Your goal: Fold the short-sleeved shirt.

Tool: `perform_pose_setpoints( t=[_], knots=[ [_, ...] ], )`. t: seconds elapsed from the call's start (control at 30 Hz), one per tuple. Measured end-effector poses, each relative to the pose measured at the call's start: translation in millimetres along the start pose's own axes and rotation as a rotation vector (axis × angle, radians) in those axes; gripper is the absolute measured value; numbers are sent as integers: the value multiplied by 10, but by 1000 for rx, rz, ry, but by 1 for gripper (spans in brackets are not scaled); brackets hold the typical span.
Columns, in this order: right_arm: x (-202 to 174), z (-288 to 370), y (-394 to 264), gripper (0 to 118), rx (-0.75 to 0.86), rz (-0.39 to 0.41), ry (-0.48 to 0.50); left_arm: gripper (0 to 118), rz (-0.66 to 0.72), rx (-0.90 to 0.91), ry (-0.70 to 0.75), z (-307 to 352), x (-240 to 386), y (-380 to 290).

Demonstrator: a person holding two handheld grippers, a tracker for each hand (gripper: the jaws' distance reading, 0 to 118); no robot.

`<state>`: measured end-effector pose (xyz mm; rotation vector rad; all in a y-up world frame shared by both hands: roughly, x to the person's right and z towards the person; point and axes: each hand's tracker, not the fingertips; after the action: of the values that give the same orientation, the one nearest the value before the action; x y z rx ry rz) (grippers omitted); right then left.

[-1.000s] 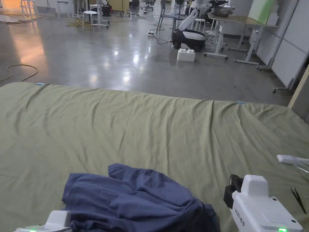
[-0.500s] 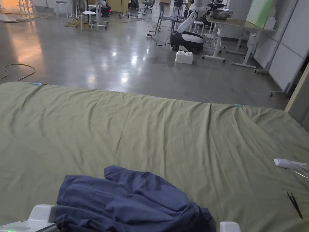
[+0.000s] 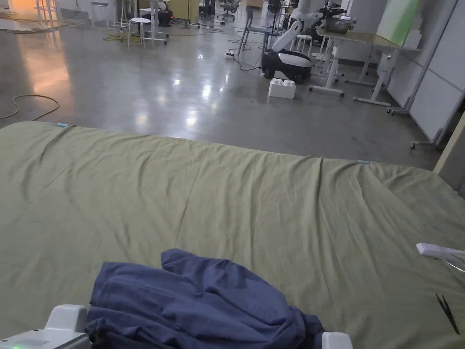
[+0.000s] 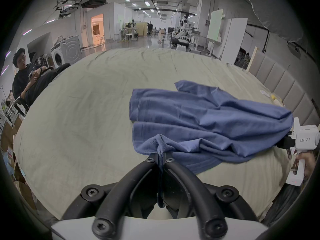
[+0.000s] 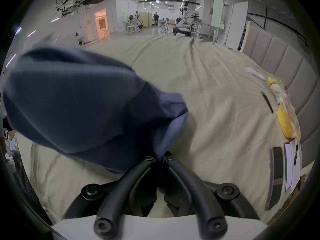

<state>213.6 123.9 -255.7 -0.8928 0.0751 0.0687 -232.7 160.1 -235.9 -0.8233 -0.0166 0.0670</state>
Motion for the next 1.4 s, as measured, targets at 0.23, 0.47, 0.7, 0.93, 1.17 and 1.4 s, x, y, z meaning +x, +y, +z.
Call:
perform_pose_setpoints(
  t=[0.23, 0.47, 0.7, 0.93, 1.17, 1.4],
  knots=[
    [224, 575, 394, 5, 239, -25, -48, 5, 13, 166, -35, 388, -18, 453],
    [402, 1115, 914, 5, 418, -40, -44, 5, -22, 307, -63, 745, -22, 1108],
    [514, 1513, 1461, 5, 529, -45, -60, 5, -9, 434, -37, 1191, -114, 1776],
    [503, 1862, 2117, 5, 646, -22, -86, 5, 15, 503, -10, 1422, -242, 2367],
    [526, 2048, 2766, 5, 701, 29, -144, 4, 18, 551, 3, 1429, -358, 2965],
    [690, 2093, 3240, 5, 735, 23, -177, 4, 39, 566, 47, 1367, -443, 3347]
  ],
)
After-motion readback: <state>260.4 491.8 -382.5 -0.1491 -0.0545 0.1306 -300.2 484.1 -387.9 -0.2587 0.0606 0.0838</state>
